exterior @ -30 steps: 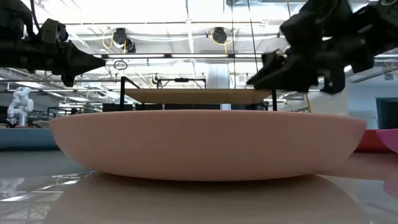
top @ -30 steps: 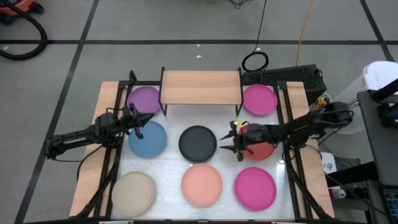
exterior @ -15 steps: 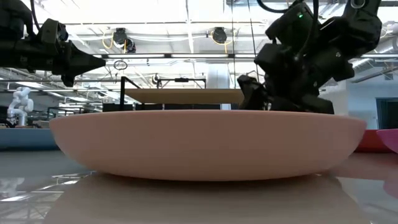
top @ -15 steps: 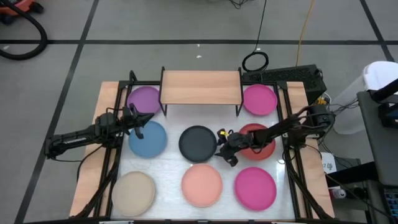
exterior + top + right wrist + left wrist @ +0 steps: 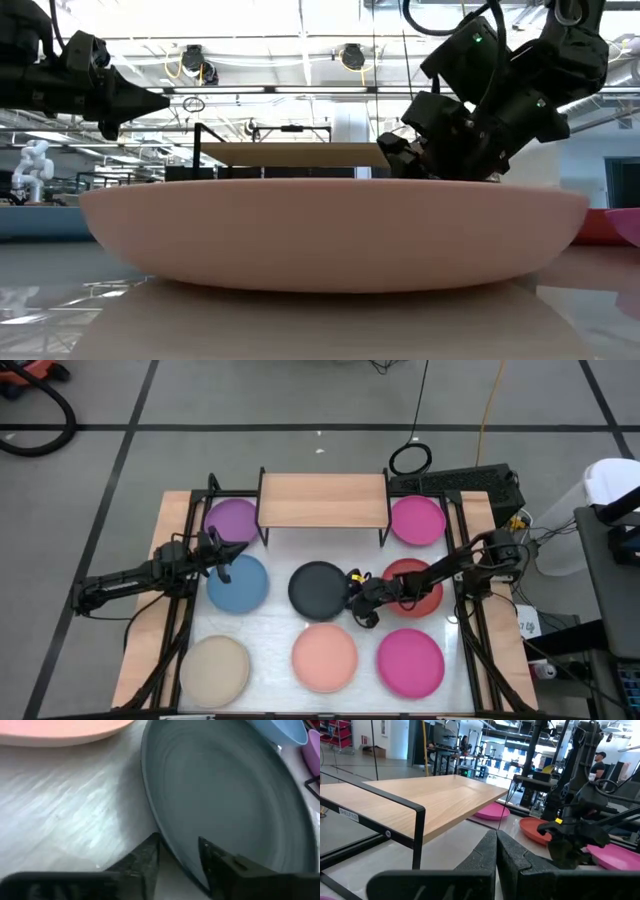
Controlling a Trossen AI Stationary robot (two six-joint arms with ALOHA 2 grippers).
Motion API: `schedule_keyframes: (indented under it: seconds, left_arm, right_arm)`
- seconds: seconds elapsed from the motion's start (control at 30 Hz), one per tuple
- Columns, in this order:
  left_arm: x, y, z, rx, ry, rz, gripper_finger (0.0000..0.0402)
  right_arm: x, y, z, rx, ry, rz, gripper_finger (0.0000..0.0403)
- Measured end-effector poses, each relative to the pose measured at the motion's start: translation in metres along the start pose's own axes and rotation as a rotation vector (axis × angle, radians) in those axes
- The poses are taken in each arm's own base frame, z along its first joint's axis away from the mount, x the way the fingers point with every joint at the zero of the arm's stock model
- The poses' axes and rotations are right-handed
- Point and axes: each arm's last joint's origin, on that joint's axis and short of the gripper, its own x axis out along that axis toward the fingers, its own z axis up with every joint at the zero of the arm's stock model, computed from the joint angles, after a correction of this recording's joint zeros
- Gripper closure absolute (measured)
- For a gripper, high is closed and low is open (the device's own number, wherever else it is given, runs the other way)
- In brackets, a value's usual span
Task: Place and stack plates onto a shelf
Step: Put the black plate on the shelf
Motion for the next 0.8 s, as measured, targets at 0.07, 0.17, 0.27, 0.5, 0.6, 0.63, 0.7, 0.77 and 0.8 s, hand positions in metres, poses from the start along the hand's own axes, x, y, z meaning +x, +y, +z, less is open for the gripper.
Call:
schedule_keyframes:
  seconds: [0.07,0.17,0.27,0.5,0.6,0.63,0.7,0.77,0.8]
  left_arm:
    - [0.000,0.000,0.000,0.000,0.001,-0.001,0.0398]
    - [0.000,0.000,0.000,0.000,0.000,0.000,0.0398]
    - [0.000,0.000,0.000,0.000,0.000,0.000,0.0398]
    - [0.000,0.000,0.000,0.000,0.001,0.000,0.0398]
    - [0.000,0.000,0.000,0.000,0.000,0.000,0.0398]
    - [0.000,0.000,0.000,0.000,0.000,0.000,0.0398]
    - [0.000,0.000,0.000,0.000,0.000,0.000,0.0398]
    - [0.000,0.000,0.000,0.000,0.001,0.000,0.0398]
    - [0.000,0.000,0.000,0.000,0.000,0.000,0.0398]
  right_arm:
    - [-0.001,-0.001,0.001,0.001,-0.011,-0.010,0.0338]
    - [-0.001,-0.004,0.008,0.002,-0.053,-0.046,0.0390]
    - [-0.001,-0.006,0.021,0.008,-0.116,-0.064,0.0393]
    - [-0.018,-0.001,0.060,-0.053,-0.226,-0.139,0.0399]
    - [-0.034,-0.005,0.076,-0.089,-0.244,-0.246,0.0400]
    - [-0.040,-0.008,0.080,-0.094,-0.243,-0.290,0.0400]
    - [-0.053,-0.016,0.087,-0.100,-0.236,-0.385,0.0400]
    - [-0.067,-0.029,0.089,-0.104,-0.207,-0.478,0.0401]
    - [-0.073,-0.039,0.088,-0.096,-0.191,-0.524,0.0401]
